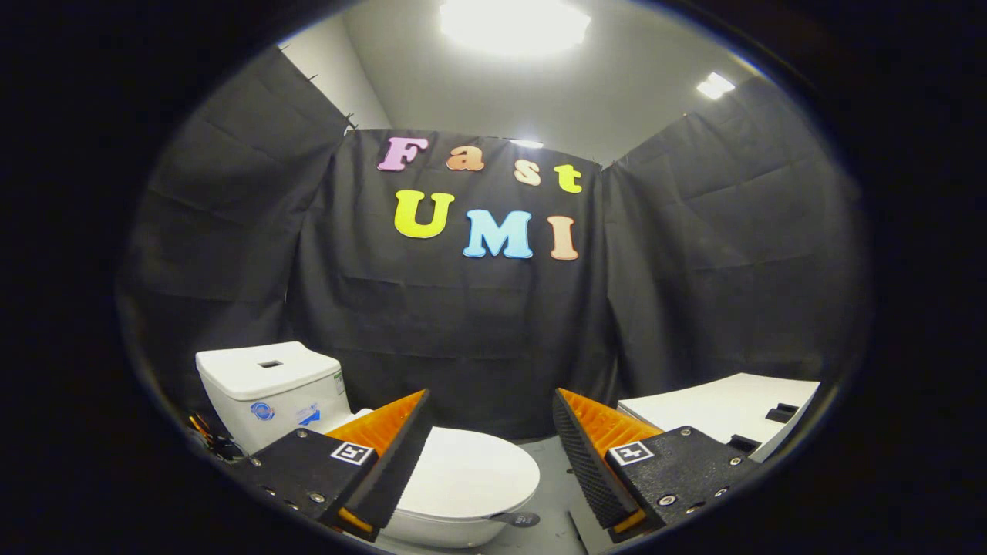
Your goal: Open the toilet lid.
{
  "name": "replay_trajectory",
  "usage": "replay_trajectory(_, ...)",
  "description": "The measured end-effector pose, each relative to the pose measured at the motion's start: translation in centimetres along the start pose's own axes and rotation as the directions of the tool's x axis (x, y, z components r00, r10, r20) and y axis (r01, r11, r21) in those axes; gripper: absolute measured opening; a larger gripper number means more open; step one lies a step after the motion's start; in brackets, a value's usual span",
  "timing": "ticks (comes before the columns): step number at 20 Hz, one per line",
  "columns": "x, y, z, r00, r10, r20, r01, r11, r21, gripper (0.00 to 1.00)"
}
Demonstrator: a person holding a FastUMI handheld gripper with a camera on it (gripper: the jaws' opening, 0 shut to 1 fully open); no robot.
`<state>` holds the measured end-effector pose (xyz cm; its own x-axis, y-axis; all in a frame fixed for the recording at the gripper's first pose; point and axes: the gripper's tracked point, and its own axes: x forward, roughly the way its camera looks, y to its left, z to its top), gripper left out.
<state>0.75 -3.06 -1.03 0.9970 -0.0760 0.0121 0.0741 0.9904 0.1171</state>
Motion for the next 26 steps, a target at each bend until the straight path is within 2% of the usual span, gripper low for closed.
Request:
replay_trajectory(2,0.3,-0.7,-0.4,1.000,-0.010,0.005,0.010,0.998,0.055,0.95)
replay_trajectory(8,2.1,-2.5,-4.2,0.999,-0.007,-0.032,0.010,0.996,0.090,0.95)
replay_trajectory(12,2.4,-2.9,-7.3,0.997,-0.004,-0.075,0.019,0.979,0.201,0.94)
replay_trajectory(16,2.8,-4.0,-10.5,0.996,-0.024,-0.086,0.054,0.929,0.367,0.95)
replay_trajectory(21,3.1,-5.0,-15.3,0.986,-0.047,-0.160,0.114,0.890,0.442,0.96)
replay_trajectory(26,2.4,-6.0,-20.3,0.970,-0.073,-0.233,0.194,0.810,0.553,0.95)
